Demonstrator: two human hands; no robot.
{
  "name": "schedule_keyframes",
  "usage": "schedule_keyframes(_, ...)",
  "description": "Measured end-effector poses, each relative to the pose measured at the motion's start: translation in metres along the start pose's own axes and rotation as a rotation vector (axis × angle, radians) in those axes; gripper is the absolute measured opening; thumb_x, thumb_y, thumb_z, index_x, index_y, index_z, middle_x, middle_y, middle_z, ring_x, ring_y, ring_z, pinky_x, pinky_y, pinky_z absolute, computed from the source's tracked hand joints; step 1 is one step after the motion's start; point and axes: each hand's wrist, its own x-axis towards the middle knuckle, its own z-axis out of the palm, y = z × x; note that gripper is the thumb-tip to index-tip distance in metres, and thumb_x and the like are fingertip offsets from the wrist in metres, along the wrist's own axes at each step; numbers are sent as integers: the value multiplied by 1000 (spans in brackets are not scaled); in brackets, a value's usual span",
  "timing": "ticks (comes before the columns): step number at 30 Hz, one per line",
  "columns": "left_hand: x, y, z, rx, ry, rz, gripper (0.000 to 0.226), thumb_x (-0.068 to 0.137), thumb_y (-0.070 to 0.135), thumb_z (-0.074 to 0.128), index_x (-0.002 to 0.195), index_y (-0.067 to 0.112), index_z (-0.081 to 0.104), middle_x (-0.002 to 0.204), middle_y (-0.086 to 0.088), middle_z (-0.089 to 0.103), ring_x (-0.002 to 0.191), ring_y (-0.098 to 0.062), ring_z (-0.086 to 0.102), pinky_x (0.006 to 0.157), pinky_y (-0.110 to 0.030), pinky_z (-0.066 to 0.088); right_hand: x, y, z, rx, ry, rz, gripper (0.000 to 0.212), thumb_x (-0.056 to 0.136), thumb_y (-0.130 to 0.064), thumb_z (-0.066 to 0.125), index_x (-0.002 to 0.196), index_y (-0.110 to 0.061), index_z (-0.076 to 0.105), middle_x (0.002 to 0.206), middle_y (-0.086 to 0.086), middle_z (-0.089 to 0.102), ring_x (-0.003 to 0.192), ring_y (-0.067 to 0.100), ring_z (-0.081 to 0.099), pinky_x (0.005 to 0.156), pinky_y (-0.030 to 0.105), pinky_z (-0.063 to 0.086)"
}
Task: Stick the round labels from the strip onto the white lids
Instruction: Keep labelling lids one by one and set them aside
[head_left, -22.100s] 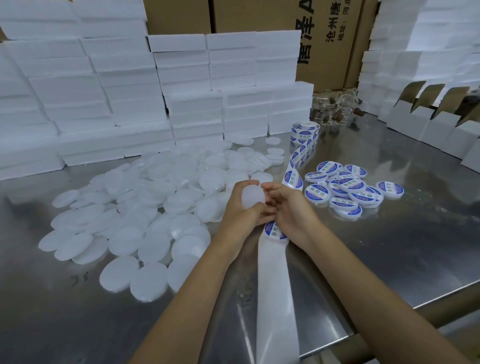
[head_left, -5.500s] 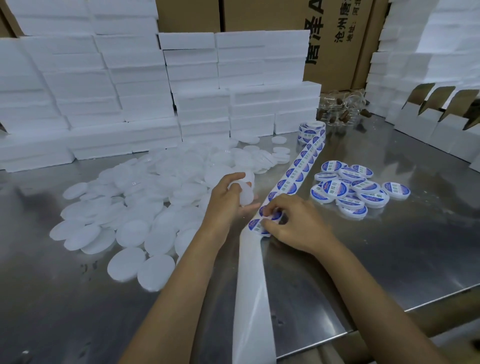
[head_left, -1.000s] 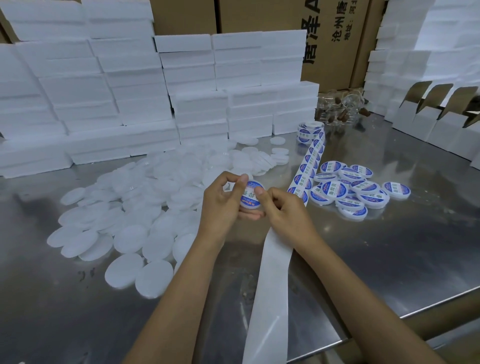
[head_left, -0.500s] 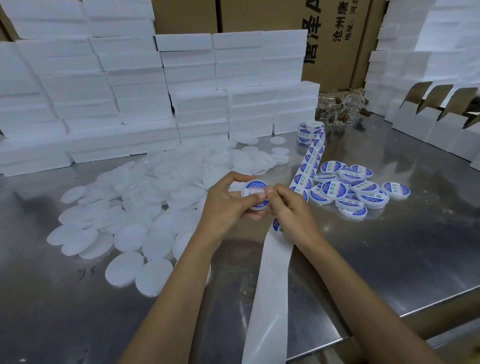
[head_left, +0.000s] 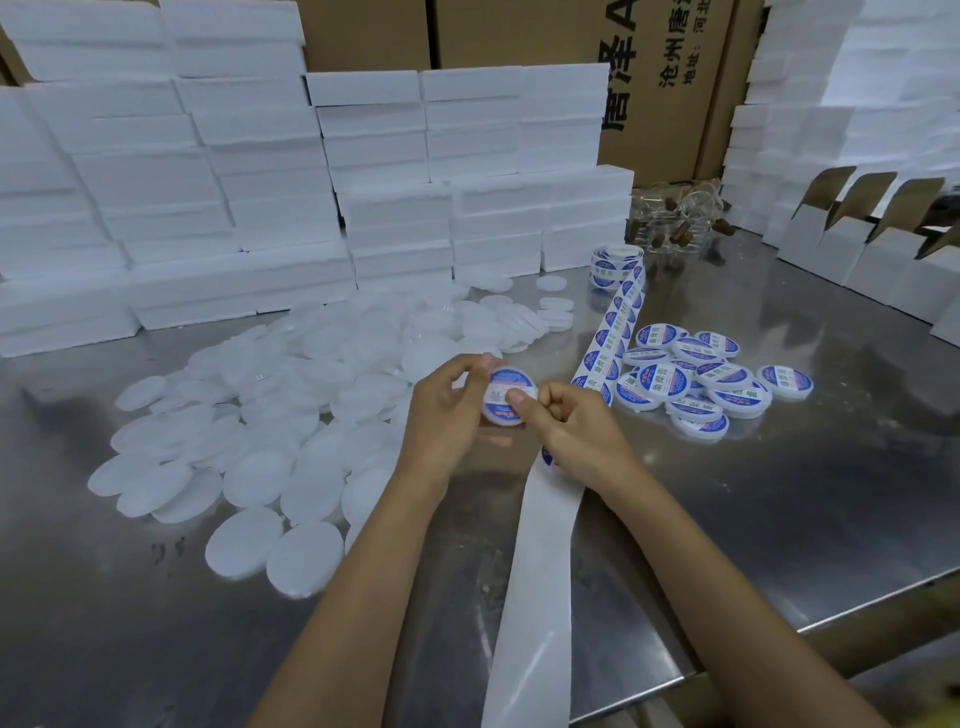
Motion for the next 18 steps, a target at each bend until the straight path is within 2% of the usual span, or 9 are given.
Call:
schedule_keyframes(2, 2, -1, 1, 5, -39, -61, 33, 103, 41, 53, 135, 33, 59, 111, 3, 71, 80, -17, 77, 57, -32, 61, 5, 3, -6, -12, 144, 68, 47, 95, -35, 64, 83, 8, 53, 62, 11, 48, 50, 13, 41, 49, 23, 36)
schedule_keyframes(4, 5, -2, 0, 23, -28, -112, 39, 106, 37, 49, 145, 36, 45, 105, 6, 70, 74, -17, 76, 55, -31, 60, 11, 7, -16, -10, 323, 160, 43, 97, -39, 61, 82, 1, 55, 61, 5, 50, 51, 8, 44, 50, 21, 37)
schedule_keyframes(7, 7, -5, -3, 11, -11, -154, 34, 106, 27, 50, 140, 29, 48, 104, -1, 73, 68, -22, 75, 52, -31, 59, 18, 11, -37, 254, 465, 354, 36, 98, -44, 56, 83, -12, 52, 62, 0, 45, 50, 13, 38, 46, 25, 33)
schedule_keyframes(10, 7, -6, -1, 9, -1, -159, 28, 106, 24, 50, 134, 28, 52, 101, -4, 75, 69, -26, 75, 53, -32, 60, 23, 11, -50, 480, 529, 459, 31, 101, -39, 54, 85, -13, 51, 60, -1, 44, 43, 10, 36, 37, 22, 31)
schedule_keyframes(14, 8, -6, -1, 16, 9, -165, 25, 105, 20, 50, 129, 27, 53, 95, -4, 76, 65, -27, 75, 51, -29, 58, 28, 8, -57, 637, 641, 550, 29, 102, -35, 53, 84, -13, 56, 62, -1, 50, 37, 6, 37, 35, 18, 31)
schedule_keyframes(18, 8, -8, -2, 12, 23, -168, 27, 104, 14, 47, 129, 24, 53, 93, -8, 76, 63, -28, 74, 53, -32, 60, 30, 7, -58, 641, 644, 590, 28, 101, -36, 55, 92, -11, 62, 62, -2, 52, 39, 6, 37, 35, 18, 31)
